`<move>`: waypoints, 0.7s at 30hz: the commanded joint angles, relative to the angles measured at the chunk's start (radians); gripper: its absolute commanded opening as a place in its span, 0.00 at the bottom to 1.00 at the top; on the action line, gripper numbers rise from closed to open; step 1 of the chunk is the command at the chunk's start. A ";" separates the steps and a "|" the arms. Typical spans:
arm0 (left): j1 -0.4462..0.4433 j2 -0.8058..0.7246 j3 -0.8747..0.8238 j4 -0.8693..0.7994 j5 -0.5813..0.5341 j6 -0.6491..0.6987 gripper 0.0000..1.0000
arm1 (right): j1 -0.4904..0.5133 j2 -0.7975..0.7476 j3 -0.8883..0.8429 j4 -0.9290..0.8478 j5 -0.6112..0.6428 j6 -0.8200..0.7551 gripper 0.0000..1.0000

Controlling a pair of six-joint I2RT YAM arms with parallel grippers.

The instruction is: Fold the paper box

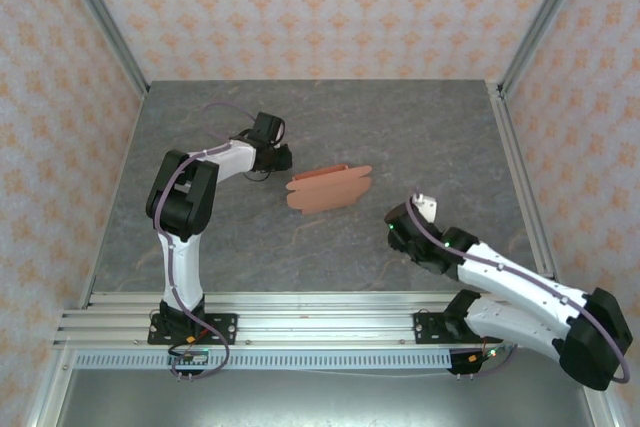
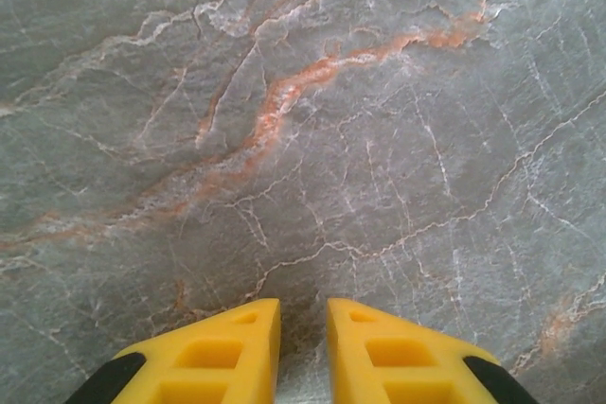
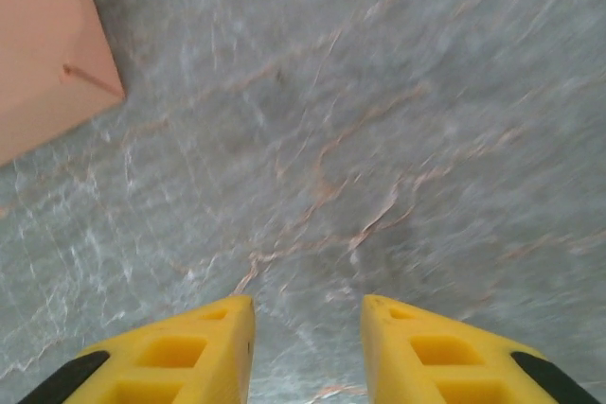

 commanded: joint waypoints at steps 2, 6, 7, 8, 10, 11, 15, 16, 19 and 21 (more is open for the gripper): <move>-0.006 0.006 -0.027 -0.030 -0.021 0.011 0.18 | 0.055 0.100 -0.009 0.267 -0.066 0.102 0.35; -0.007 0.010 -0.061 -0.009 -0.019 -0.005 0.17 | 0.081 0.227 0.010 0.395 -0.126 0.101 0.35; -0.009 0.010 -0.068 -0.006 -0.022 -0.007 0.17 | 0.083 0.267 0.016 0.419 -0.140 0.101 0.35; -0.009 0.010 -0.075 -0.004 -0.023 -0.007 0.17 | 0.083 0.291 0.021 0.436 -0.148 0.101 0.35; -0.009 0.005 -0.088 0.005 -0.021 -0.009 0.16 | 0.083 0.338 0.035 0.465 -0.149 0.097 0.35; -0.010 0.005 -0.094 0.008 -0.014 -0.009 0.16 | 0.082 0.361 0.043 0.470 -0.140 0.093 0.36; -0.020 -0.012 -0.125 0.036 0.024 -0.009 0.15 | 0.054 0.461 0.095 0.522 -0.165 0.076 0.36; -0.024 -0.019 -0.134 0.043 0.034 -0.010 0.15 | 0.043 0.491 0.114 0.536 -0.181 0.068 0.36; -0.041 -0.040 -0.166 0.060 0.044 -0.010 0.15 | 0.018 0.572 0.180 0.545 -0.212 0.045 0.34; -0.049 -0.059 -0.198 0.080 0.046 -0.016 0.15 | 0.006 0.608 0.211 0.534 -0.220 0.037 0.33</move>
